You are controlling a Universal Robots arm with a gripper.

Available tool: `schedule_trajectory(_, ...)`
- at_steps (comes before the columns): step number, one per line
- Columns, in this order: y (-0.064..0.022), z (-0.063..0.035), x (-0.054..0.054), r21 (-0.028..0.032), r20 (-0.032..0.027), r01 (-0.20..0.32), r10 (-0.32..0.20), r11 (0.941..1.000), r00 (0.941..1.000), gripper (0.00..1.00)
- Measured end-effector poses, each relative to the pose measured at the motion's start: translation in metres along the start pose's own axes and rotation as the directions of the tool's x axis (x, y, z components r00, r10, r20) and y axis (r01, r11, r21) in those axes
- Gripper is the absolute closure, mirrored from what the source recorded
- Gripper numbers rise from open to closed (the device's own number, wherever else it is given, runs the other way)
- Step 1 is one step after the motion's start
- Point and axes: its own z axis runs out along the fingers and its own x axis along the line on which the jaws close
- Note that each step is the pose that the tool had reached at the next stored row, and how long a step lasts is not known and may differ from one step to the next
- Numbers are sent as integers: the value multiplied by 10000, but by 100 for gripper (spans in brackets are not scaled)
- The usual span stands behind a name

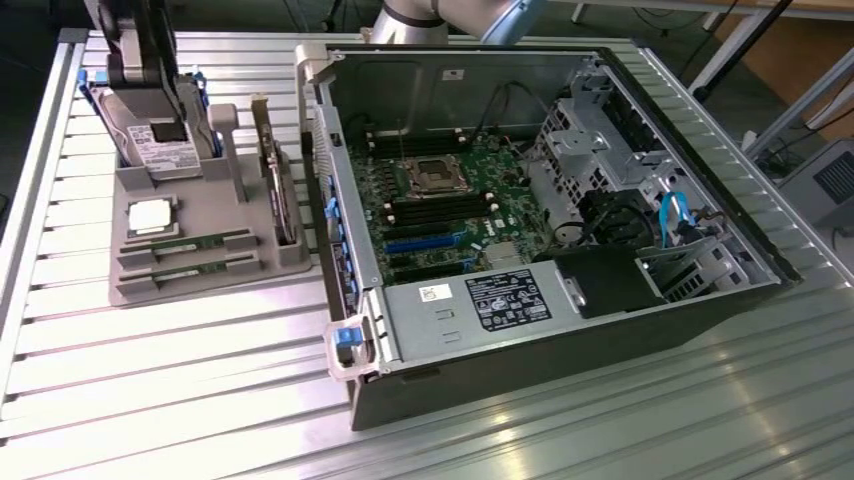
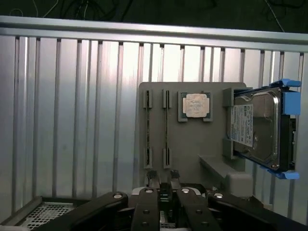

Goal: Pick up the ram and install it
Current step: 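Pick up the ram and move it above insertion slot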

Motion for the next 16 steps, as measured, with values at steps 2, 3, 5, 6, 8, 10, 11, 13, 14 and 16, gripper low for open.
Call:
schedule_trajectory(2,0,1,0,1,1,0,0,10000,10000,70)
schedule_trajectory(3,48,25,-2,1,-1,0,0,10000,10000,70)
schedule_trajectory(5,61,109,-2,1,-1,1,-1,10000,10000,70)
schedule_trajectory(6,59,178,1,0,-7,-1,1,10000,10000,70)
schedule_trajectory(8,54,324,16,-1,-27,-1,1,10000,10000,70)
schedule_trajectory(10,50,465,29,-1,-39,-1,1,10000,10000,70)
schedule_trajectory(11,48,526,34,-2,-47,-2,2,10000,10000,70)
schedule_trajectory(13,43,655,43,-2,-62,-2,2,10000,10000,70)
schedule_trajectory(14,42,717,48,-4,-70,-2,2,10000,10000,70)
schedule_trajectory(16,39,833,78,-3,-76,-2,2,10000,10000,70)
